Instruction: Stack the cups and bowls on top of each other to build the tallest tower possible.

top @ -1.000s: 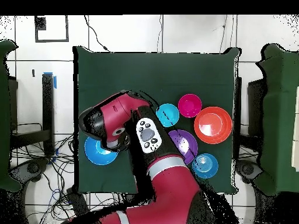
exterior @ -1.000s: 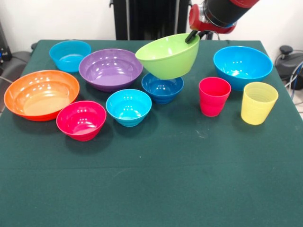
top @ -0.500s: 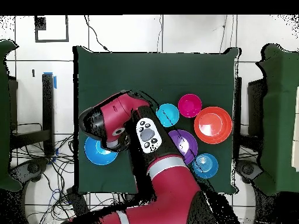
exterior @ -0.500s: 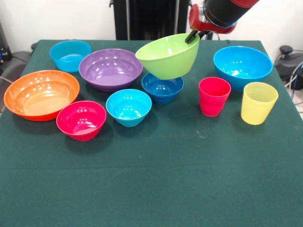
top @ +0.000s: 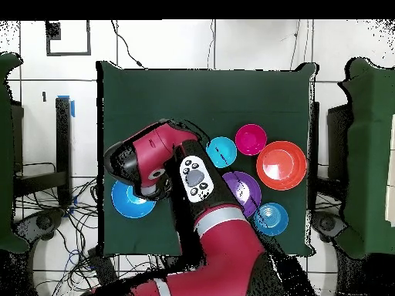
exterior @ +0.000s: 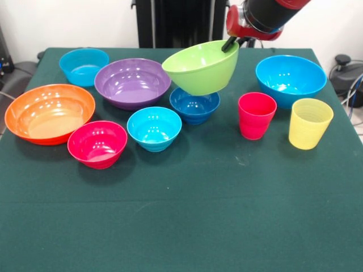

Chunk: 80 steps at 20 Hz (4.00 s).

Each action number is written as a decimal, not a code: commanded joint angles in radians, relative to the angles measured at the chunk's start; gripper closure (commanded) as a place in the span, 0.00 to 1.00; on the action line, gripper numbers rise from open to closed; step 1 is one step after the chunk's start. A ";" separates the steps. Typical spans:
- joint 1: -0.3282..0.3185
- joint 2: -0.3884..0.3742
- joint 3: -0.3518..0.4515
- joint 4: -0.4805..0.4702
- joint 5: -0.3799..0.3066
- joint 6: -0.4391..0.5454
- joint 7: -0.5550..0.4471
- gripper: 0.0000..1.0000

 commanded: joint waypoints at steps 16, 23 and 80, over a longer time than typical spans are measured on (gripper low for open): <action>-0.041 0.021 0.050 -0.059 -0.143 0.016 -0.332 1.00; -0.044 0.007 0.050 -0.029 -0.148 0.006 -0.314 0.00; 0.066 -0.160 -0.031 0.532 0.052 -0.528 0.082 0.00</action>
